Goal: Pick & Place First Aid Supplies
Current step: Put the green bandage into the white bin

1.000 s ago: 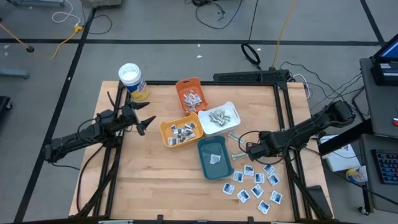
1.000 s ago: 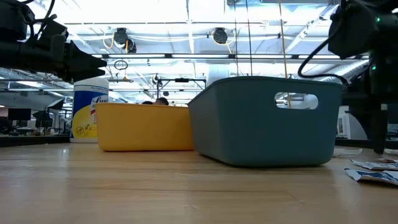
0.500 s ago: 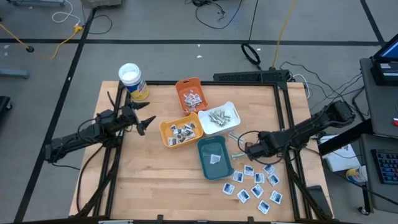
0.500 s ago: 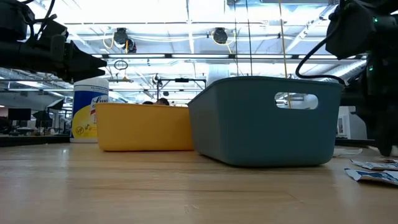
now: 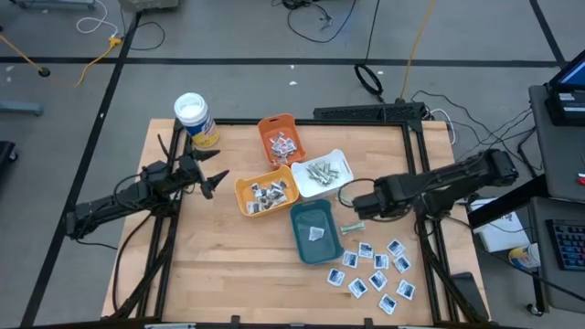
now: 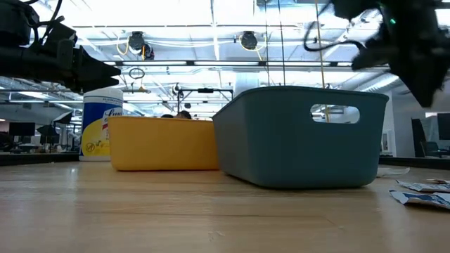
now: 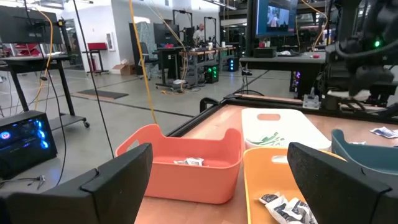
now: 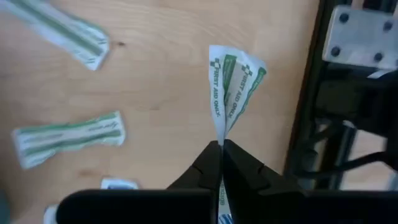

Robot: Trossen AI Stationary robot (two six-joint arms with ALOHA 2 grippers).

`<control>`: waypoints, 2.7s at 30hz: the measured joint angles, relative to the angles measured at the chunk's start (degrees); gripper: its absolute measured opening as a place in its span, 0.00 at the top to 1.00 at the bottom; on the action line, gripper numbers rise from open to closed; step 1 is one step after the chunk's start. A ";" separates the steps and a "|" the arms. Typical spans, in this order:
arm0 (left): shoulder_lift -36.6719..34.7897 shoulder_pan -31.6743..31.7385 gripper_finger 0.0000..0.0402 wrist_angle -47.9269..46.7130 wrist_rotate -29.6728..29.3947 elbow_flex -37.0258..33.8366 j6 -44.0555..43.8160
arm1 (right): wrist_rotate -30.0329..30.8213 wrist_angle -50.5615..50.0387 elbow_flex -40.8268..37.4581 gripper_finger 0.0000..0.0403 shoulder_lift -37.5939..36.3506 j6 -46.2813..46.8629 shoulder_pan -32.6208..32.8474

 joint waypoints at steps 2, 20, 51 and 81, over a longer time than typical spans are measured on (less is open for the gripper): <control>0.00 0.01 0.06 0.00 0.00 0.00 0.00 | -0.91 -1.55 2.89 0.99 0.95 -2.98 -1.53; 0.00 0.01 0.06 0.00 0.00 0.00 0.00 | -0.78 2.78 28.78 1.00 24.32 -30.83 -20.70; 0.00 0.00 0.06 0.00 0.00 0.00 -0.01 | 0.03 16.73 38.35 0.84 40.90 -45.27 -26.35; 0.00 -0.01 0.06 0.01 0.00 0.00 0.00 | 8.26 39.09 4.16 0.38 9.04 -60.89 -15.03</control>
